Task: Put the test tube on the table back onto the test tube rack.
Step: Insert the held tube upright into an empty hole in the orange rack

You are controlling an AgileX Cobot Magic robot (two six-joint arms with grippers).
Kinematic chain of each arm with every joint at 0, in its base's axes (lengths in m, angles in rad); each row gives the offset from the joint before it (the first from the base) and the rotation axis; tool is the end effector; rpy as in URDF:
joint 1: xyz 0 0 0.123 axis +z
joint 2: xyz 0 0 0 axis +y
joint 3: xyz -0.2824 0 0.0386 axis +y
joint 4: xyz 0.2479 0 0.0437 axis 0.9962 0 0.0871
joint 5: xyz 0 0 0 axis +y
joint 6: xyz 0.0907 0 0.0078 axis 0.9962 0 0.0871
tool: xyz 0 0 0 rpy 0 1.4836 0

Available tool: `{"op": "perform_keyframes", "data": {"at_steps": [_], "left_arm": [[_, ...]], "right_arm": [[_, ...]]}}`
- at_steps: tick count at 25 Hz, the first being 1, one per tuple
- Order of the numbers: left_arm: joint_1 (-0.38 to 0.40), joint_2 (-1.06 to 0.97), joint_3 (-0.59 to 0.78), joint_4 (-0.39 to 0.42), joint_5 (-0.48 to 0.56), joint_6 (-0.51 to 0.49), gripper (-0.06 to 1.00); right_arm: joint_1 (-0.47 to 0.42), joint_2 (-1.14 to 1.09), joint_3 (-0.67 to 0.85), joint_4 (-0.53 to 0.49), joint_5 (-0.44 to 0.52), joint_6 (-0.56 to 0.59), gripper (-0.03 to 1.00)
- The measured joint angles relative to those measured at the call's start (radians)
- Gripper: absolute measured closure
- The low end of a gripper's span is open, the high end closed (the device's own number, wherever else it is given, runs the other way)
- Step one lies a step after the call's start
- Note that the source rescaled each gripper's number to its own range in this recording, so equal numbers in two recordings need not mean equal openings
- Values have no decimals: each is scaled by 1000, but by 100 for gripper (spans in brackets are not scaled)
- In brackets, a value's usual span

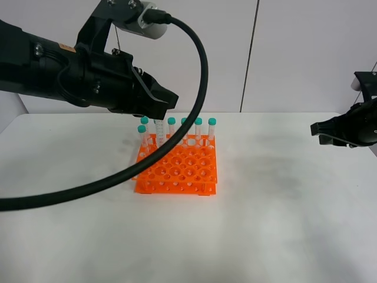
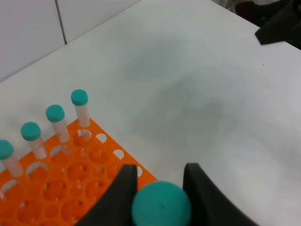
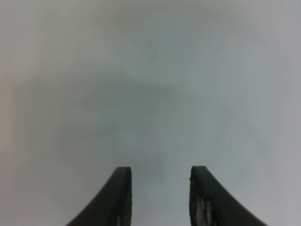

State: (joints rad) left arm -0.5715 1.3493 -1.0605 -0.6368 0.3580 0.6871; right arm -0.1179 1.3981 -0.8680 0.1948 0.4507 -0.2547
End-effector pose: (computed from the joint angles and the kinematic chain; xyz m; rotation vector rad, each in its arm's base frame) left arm 0.2454 -0.1805 0.3360 0.7945 1.9369 -0.5164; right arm 0.2817 -0.0256 0.2498 0.0109 2.4527 0.0172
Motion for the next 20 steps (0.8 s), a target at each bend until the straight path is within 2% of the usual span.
{"op": "perform_keyframes", "data": {"at_steps": [6,20], "left_arm": [[0,0,0,0,0,1,93],[0,0,0,0,-1,1,93]], "right_arm": [[0,-172,0,0,22,-1,56],[0,-657,0,0,229,-2,56]]}}
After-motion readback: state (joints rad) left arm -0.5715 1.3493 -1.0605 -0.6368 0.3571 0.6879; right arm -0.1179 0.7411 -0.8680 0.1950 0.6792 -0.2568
